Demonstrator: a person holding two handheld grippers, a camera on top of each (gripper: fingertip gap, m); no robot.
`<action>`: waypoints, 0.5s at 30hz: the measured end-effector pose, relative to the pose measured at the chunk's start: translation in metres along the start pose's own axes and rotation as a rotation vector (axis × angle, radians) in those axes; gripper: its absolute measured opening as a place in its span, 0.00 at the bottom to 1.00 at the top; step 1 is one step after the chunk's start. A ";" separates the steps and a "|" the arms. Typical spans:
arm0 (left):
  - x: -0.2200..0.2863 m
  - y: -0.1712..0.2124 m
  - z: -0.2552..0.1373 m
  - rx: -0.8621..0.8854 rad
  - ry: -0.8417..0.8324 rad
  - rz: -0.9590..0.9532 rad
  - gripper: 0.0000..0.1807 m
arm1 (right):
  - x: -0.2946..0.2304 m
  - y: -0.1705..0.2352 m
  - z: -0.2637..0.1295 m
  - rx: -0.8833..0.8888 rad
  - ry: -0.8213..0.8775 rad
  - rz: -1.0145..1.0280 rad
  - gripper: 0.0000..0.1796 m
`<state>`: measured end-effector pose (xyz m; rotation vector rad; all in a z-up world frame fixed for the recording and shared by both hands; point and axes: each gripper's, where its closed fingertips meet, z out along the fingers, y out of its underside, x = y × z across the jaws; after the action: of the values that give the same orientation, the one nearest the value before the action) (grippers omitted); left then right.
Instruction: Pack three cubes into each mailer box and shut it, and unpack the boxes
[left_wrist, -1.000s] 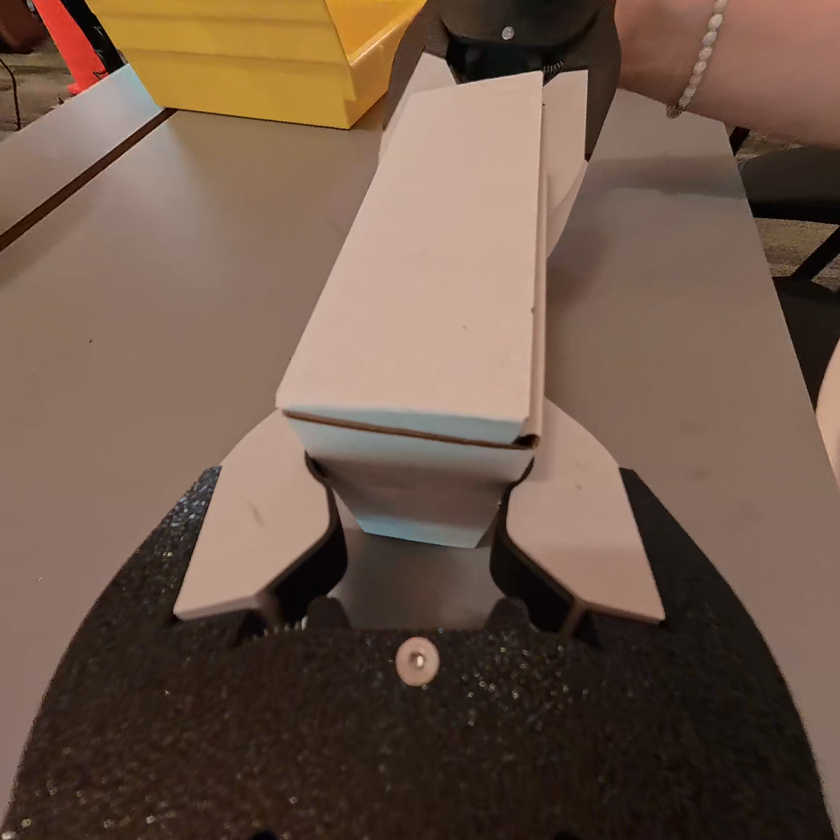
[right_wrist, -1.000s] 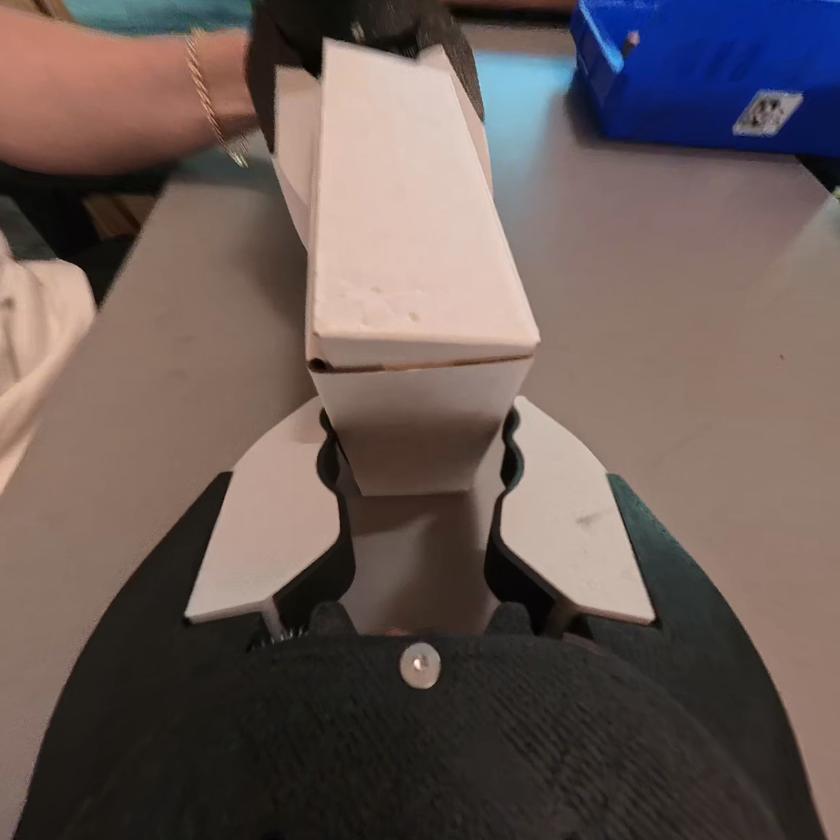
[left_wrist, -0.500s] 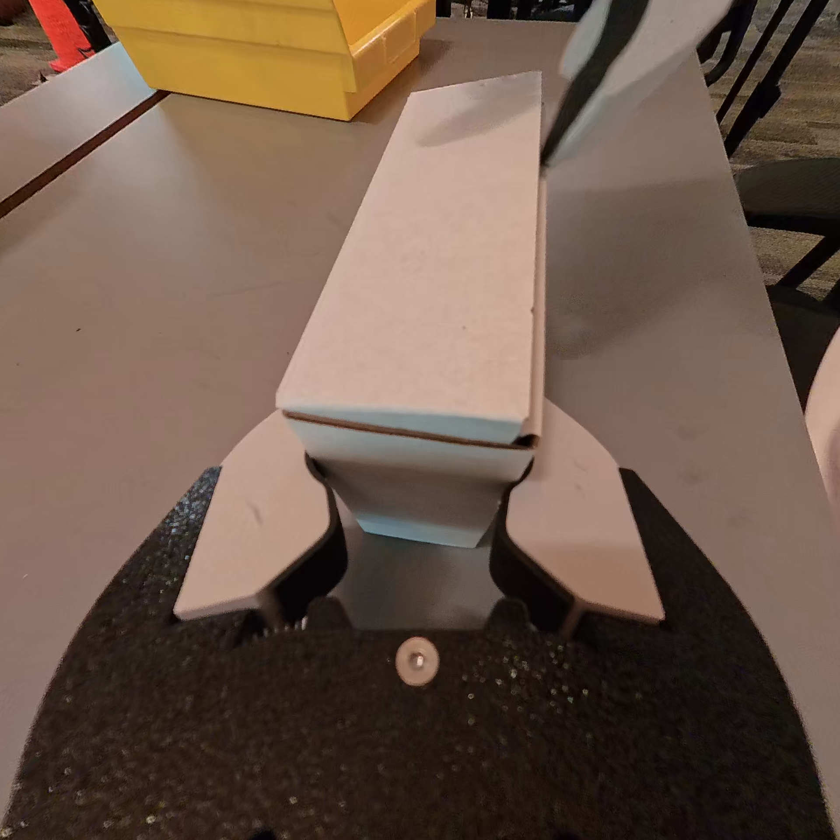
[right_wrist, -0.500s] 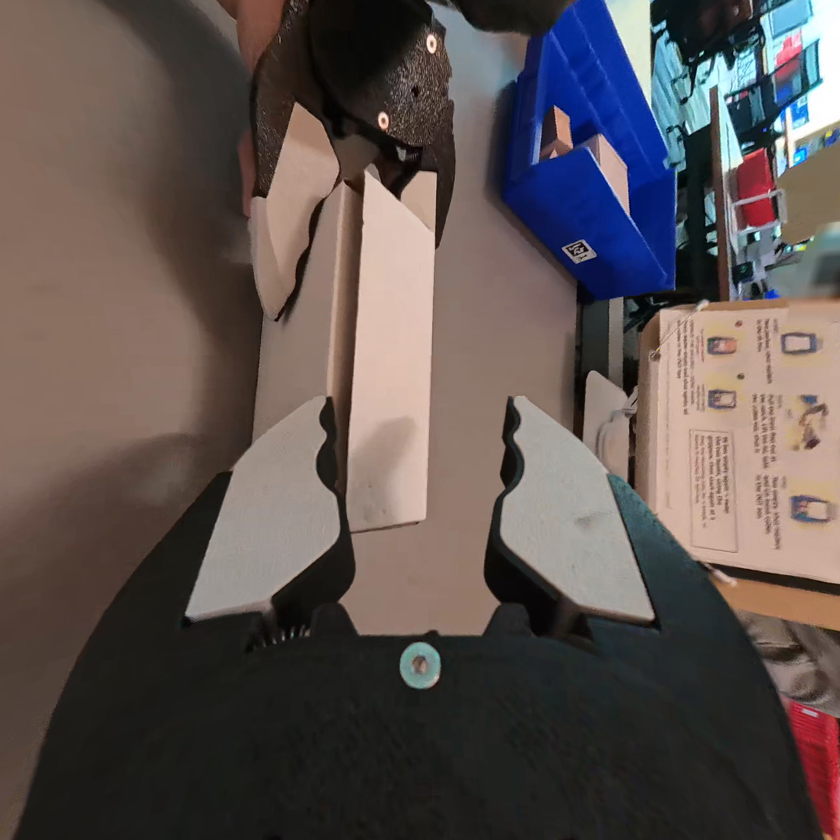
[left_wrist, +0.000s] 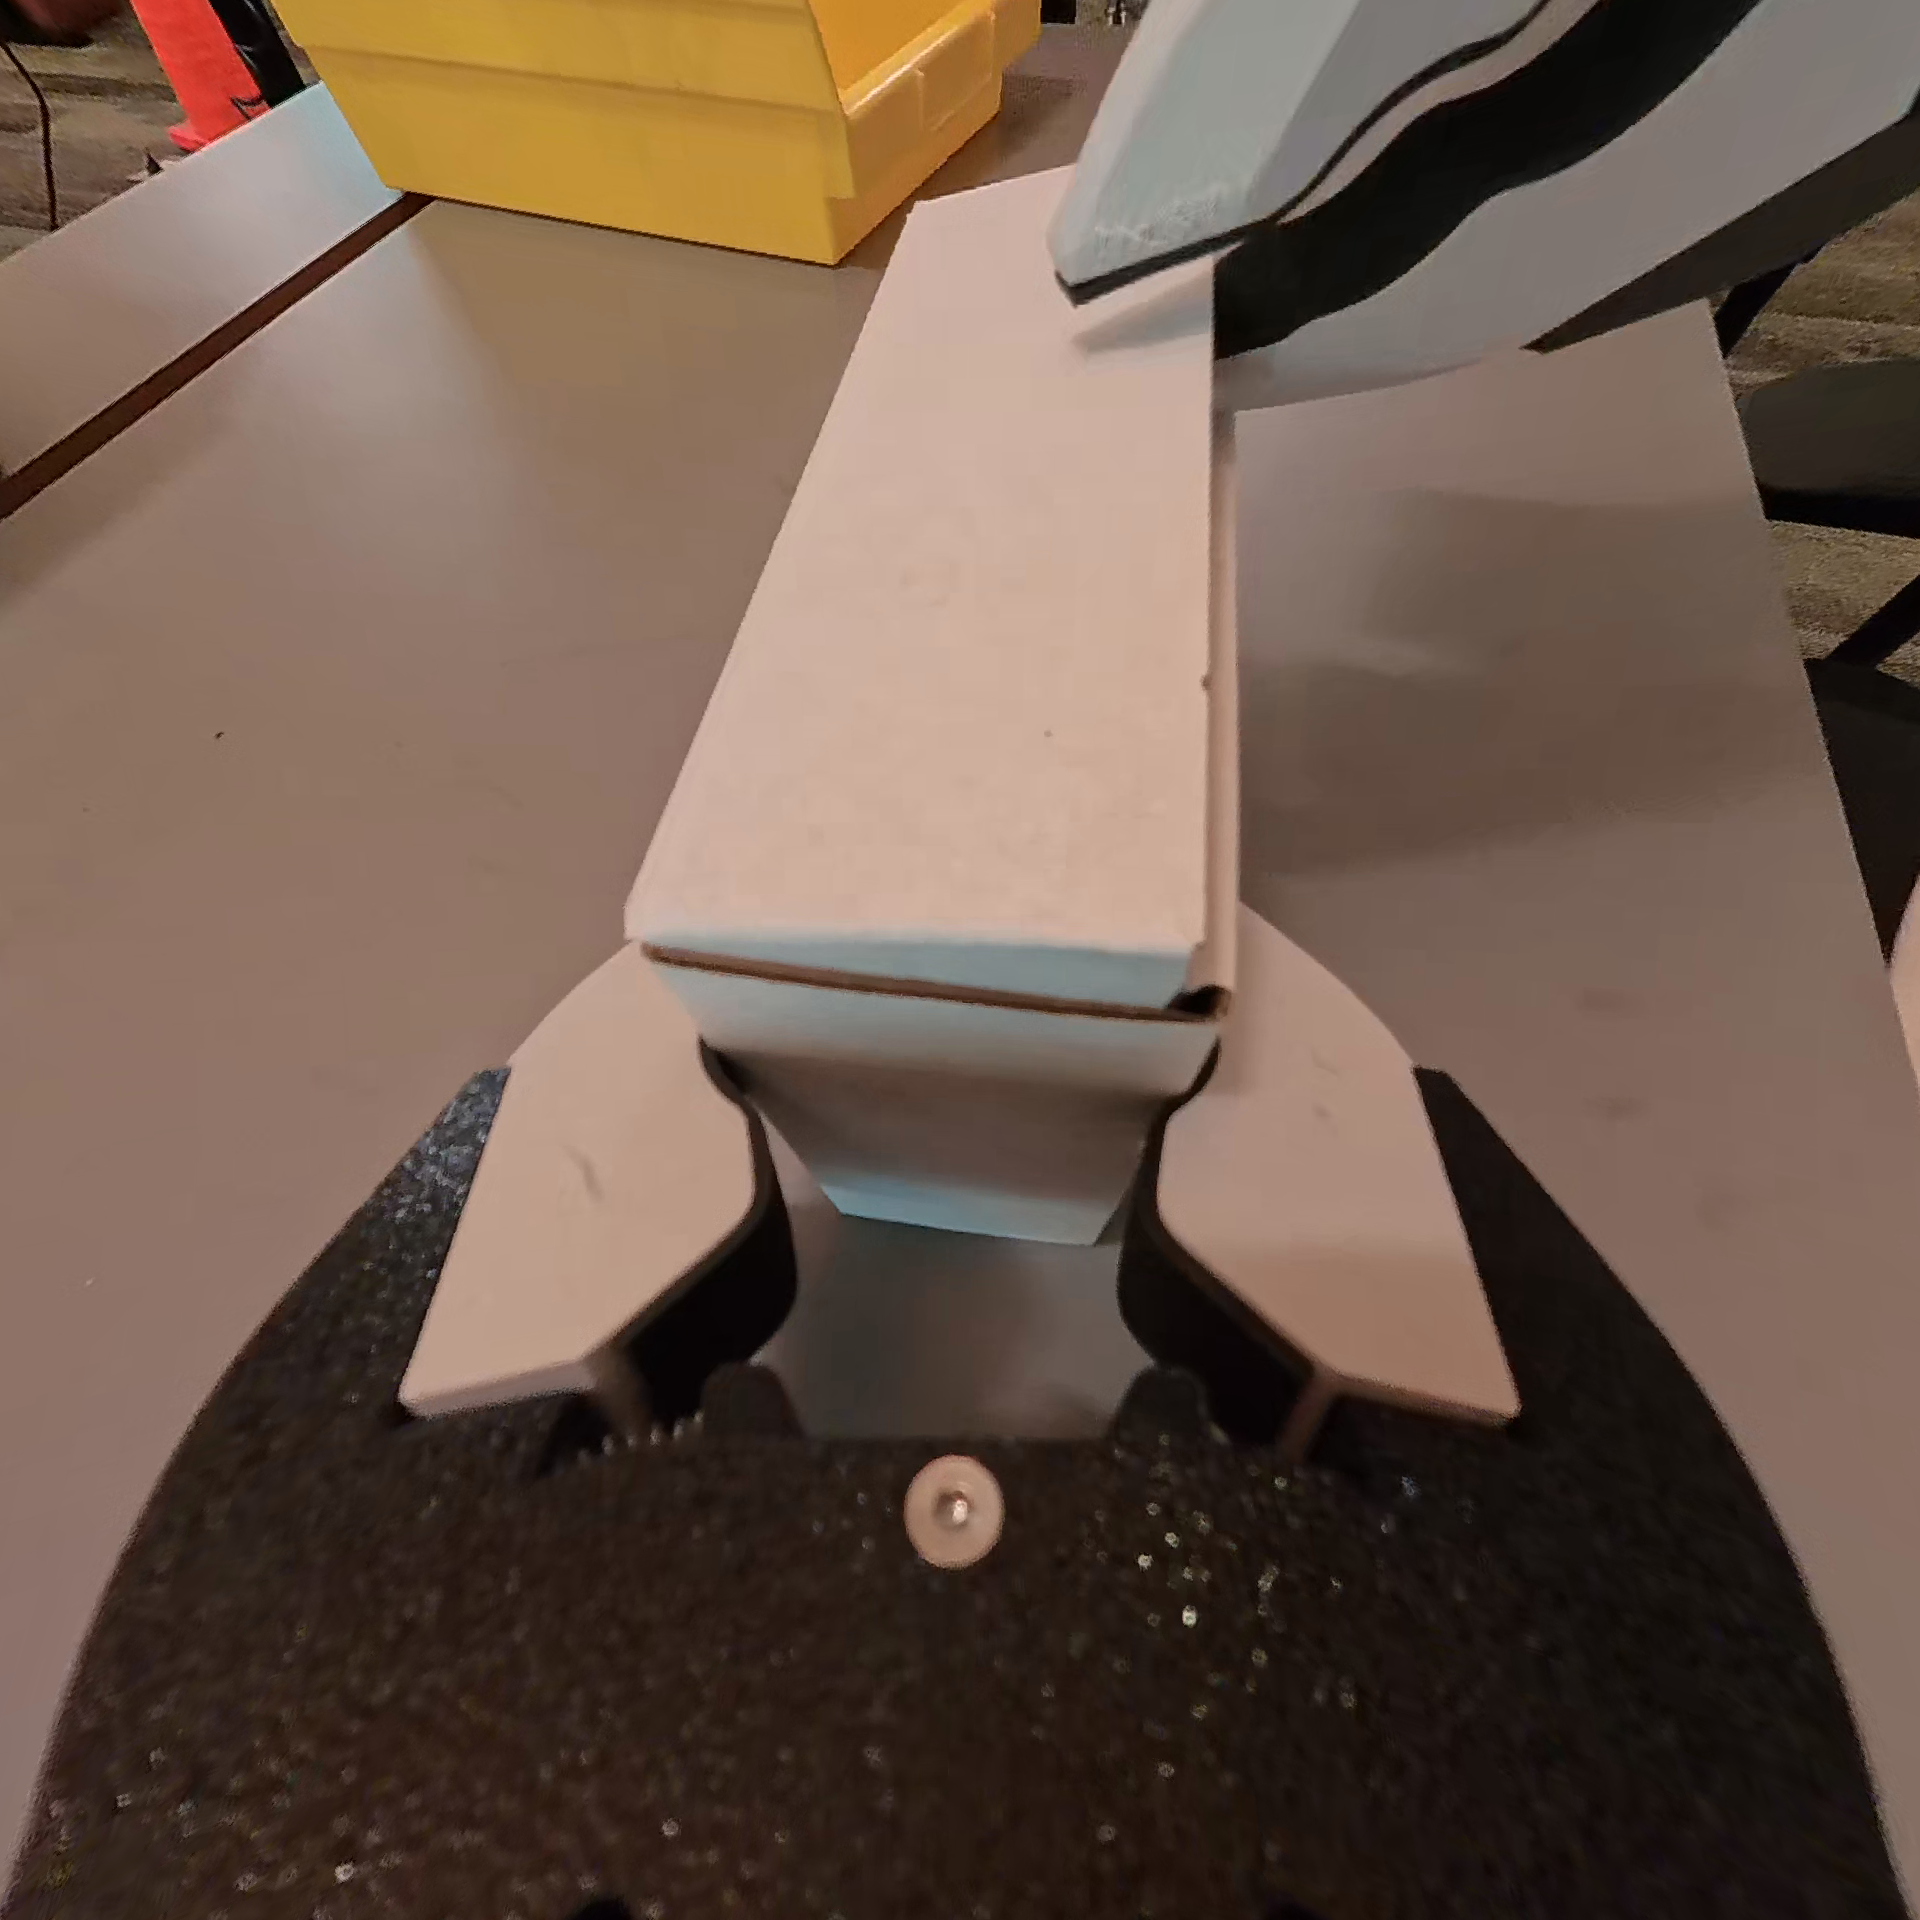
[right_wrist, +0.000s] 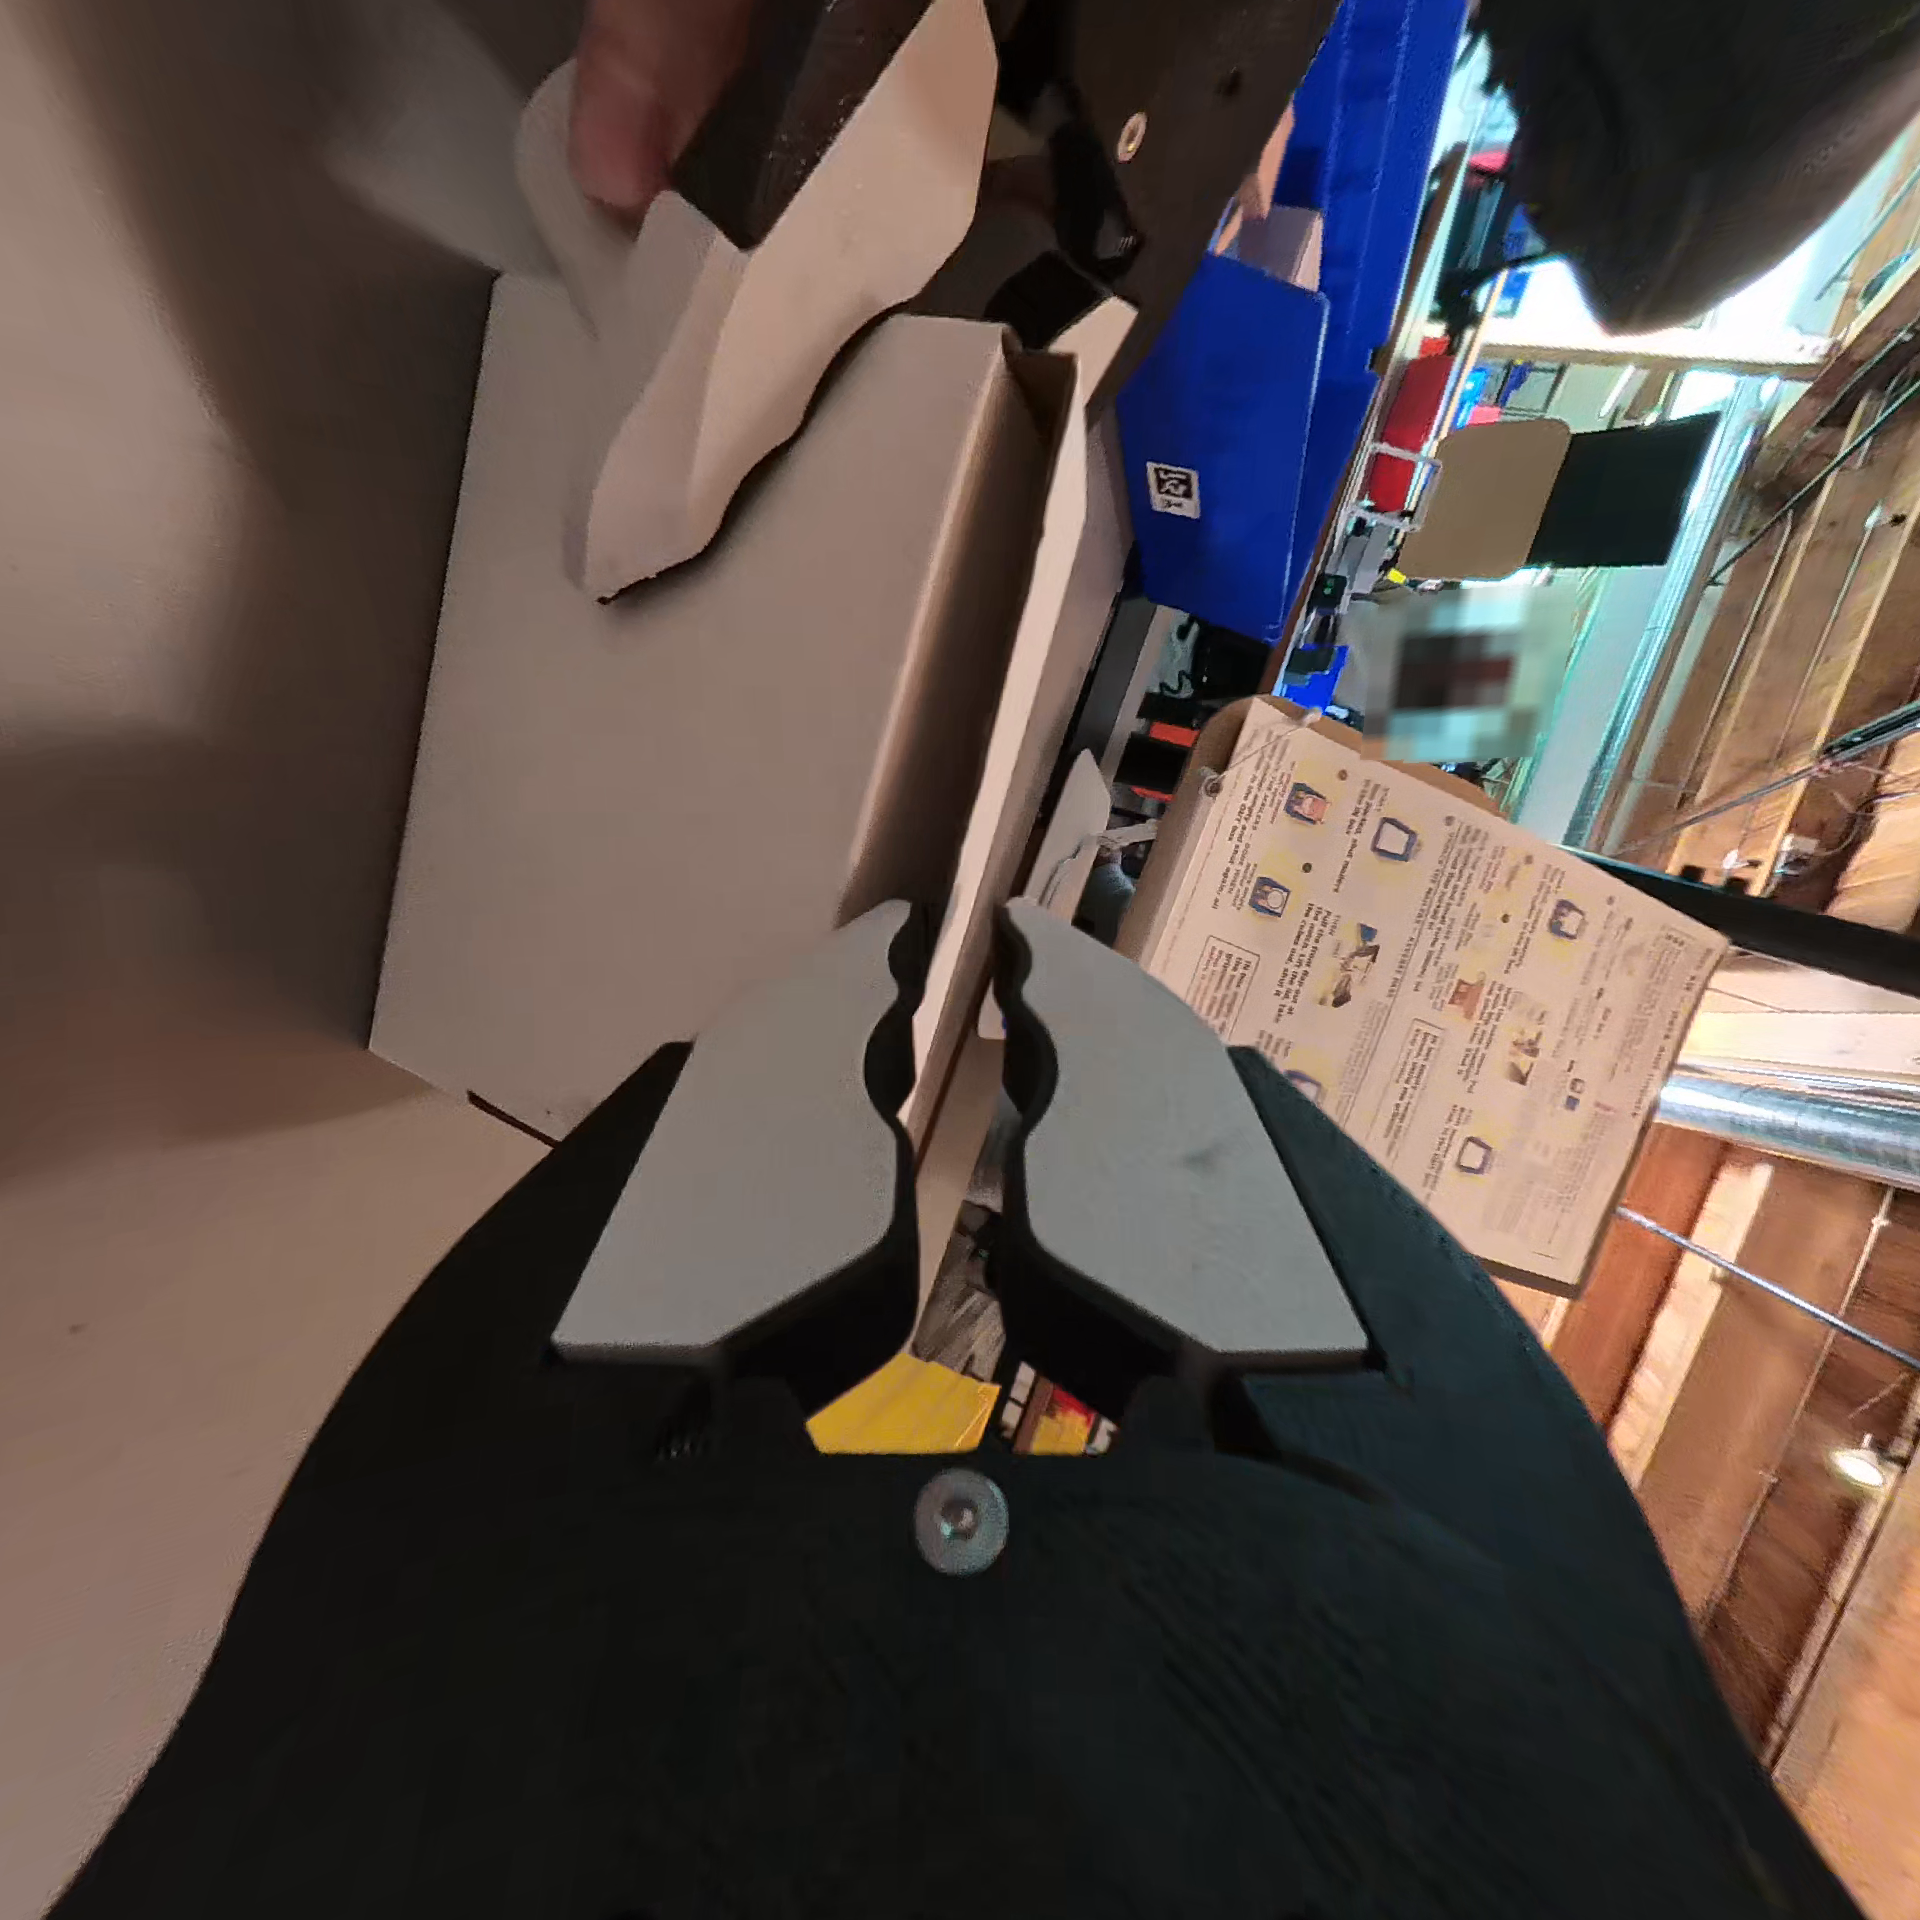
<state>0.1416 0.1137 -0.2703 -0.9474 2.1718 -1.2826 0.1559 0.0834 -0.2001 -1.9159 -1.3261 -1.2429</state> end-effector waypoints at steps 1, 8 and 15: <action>-0.001 0.000 0.000 -0.001 -0.005 0.000 0.43 | 0.000 0.001 0.001 0.002 -0.010 0.029 0.08; 0.002 -0.001 0.002 -0.005 -0.006 0.054 0.43 | 0.030 0.012 0.002 0.018 0.030 0.335 0.05; 0.003 -0.003 0.005 0.008 -0.007 0.069 0.43 | 0.035 0.021 0.003 0.055 -0.076 0.327 0.07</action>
<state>0.1437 0.1072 -0.2698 -0.8647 2.1725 -1.2529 0.1802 0.0937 -0.1686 -2.0571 -1.0175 -0.9714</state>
